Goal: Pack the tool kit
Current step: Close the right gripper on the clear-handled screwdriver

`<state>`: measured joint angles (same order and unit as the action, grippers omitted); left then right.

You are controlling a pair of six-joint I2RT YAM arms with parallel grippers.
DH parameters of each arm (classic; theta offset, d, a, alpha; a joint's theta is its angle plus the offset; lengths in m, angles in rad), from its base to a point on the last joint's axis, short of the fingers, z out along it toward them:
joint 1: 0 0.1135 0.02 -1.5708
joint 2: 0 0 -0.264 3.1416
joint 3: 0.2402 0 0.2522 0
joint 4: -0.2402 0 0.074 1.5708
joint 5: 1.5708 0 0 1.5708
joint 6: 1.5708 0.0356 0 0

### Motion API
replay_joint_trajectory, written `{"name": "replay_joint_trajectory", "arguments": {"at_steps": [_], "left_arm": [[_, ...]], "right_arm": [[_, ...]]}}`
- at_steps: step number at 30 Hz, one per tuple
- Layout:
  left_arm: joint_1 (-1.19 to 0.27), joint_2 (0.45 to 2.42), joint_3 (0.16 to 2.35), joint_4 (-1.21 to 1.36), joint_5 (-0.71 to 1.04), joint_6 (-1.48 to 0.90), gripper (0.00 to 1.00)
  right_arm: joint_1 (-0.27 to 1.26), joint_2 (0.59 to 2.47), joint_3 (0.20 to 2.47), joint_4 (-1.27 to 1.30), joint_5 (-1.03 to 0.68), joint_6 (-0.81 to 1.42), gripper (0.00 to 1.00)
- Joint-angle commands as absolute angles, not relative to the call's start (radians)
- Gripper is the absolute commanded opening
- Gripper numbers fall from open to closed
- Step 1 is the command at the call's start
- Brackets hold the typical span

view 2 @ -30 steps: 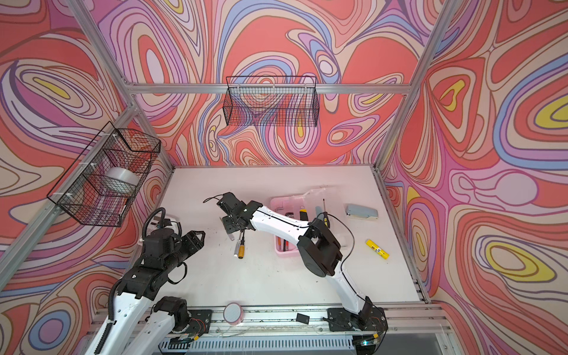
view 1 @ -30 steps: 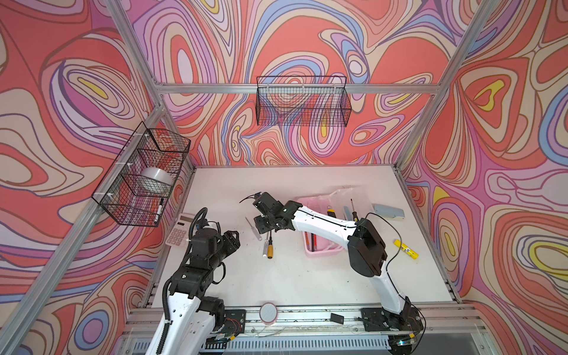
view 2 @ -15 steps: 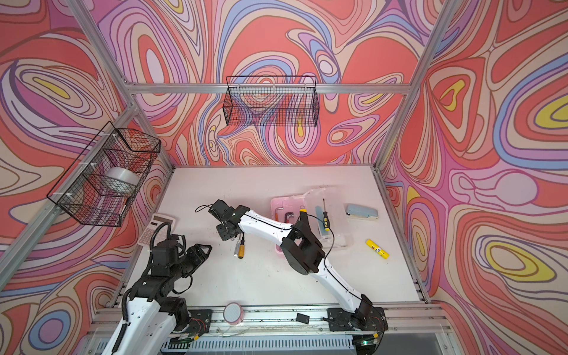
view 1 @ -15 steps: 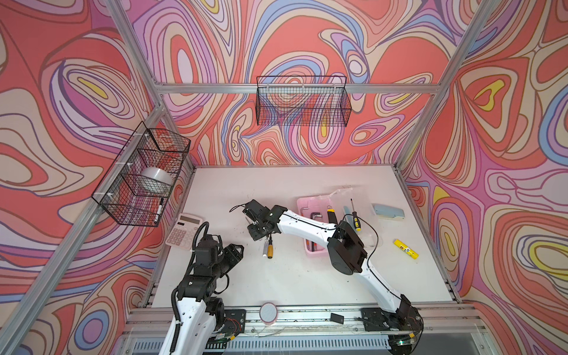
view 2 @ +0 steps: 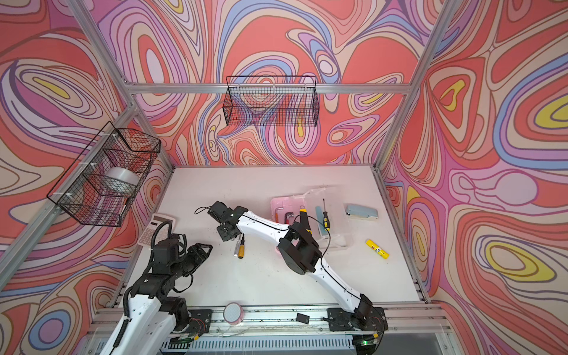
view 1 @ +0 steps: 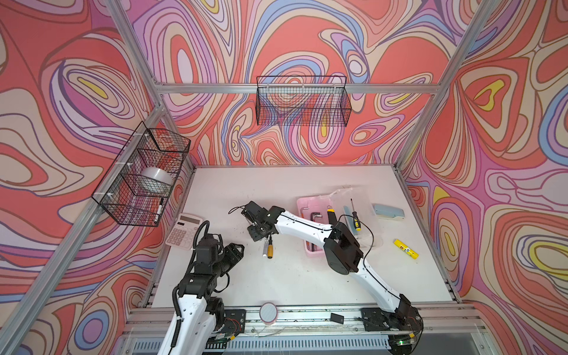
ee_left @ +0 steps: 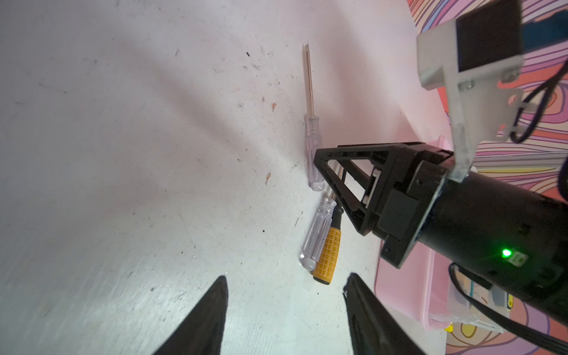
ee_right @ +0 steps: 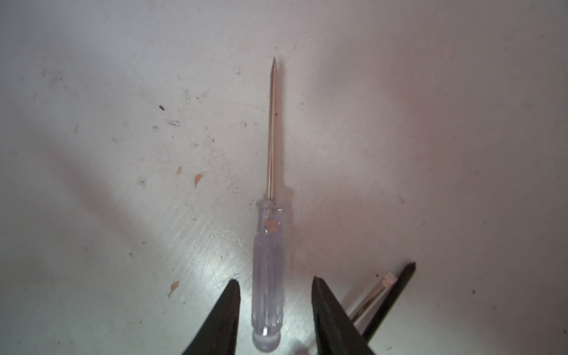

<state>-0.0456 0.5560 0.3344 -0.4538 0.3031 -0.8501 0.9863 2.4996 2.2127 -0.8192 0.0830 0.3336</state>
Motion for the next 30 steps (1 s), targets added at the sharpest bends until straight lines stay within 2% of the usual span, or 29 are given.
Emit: {"name": "replay_joint_trajectory", "arguments": {"at_steps": [1, 20, 27, 30], "left_arm": [[-0.04, 0.563, 0.331, -0.433, 0.31, -0.856, 0.61], [-0.04, 0.608, 0.337, -0.411, 0.311, -0.844, 0.6], [-0.04, 0.627, 0.346, -0.403, 0.303, -0.829, 0.6], [-0.04, 0.641, 0.35, -0.398, 0.304, -0.824, 0.6]], "right_arm": [[0.994, 2.54, 2.233, -0.818, 0.075, 0.333, 0.4], [0.995, 2.534, 2.18, -0.8, 0.086, 0.38, 0.24], [0.995, 2.463, 2.098, -0.755, 0.075, 0.397, 0.1], [0.995, 2.415, 2.052, -0.722, 0.057, 0.41, 0.0]]}}
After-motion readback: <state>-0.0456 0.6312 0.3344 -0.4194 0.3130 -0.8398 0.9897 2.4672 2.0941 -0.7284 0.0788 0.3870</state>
